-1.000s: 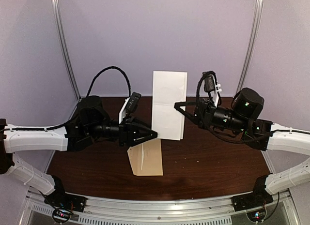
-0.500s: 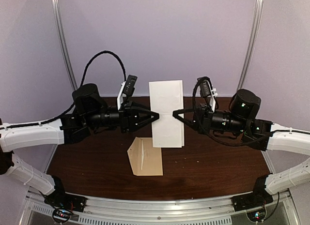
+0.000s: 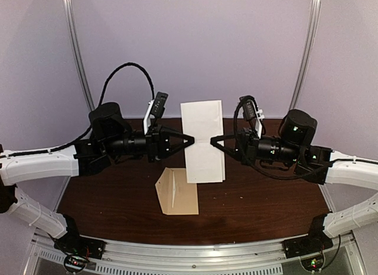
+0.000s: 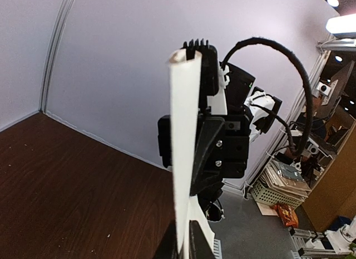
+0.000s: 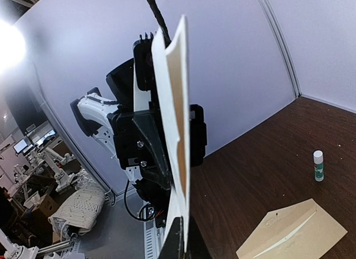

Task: Place the letter into the envelope and seal it
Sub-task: Fold the letter.

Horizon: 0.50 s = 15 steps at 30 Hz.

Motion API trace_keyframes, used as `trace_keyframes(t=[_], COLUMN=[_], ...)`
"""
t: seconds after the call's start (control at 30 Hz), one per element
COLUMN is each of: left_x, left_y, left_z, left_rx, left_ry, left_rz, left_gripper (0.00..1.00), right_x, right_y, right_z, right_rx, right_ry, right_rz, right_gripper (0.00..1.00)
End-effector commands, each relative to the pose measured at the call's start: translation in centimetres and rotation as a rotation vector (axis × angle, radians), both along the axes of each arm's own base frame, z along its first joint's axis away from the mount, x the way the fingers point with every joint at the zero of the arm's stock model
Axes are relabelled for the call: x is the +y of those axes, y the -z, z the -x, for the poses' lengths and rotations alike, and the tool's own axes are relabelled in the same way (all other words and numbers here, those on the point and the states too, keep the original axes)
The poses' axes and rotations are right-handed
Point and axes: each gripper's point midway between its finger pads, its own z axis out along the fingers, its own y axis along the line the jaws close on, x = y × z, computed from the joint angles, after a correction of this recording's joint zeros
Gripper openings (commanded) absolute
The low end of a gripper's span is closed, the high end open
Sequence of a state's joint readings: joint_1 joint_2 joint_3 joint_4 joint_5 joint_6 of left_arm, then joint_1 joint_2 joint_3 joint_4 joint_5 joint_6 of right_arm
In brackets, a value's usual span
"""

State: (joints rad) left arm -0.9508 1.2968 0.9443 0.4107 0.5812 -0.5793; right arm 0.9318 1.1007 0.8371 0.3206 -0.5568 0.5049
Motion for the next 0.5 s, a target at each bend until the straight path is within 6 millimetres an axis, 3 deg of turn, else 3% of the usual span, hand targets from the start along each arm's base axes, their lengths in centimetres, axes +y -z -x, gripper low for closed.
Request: trace_keyframes(t=[0.0,0.13,0.33,0.47], left_x=[0.0,0.0,1.1,3.6], left_y=[-1.5,-1.1,0.1,1.9], left_z=[-0.1,-0.3,-2.2,-5.0], left_rx=[-0.029,-0.016,0.014,0.054], left_ry=[-0.002,-0.014,-0.121,-0.243], left_rz=[0.044,0.029,-0.040,-0.116], left_gripper=[0.02,0.00,0.00,0.00], right_x=[0.1,0.0,-0.7,-1.2], right_y=[0.5,0.8,1.0,2.8], right_z=[0.1,-0.1,-0.8,-1.6], right_rx=[-0.003,0.004,0.003,0.020], right_ry=[-0.002,0.013,0.074,0.133], right_rz=[0.022,0.029,0.050,0.113], right_gripper=[0.00,0.00,0.43,0.64])
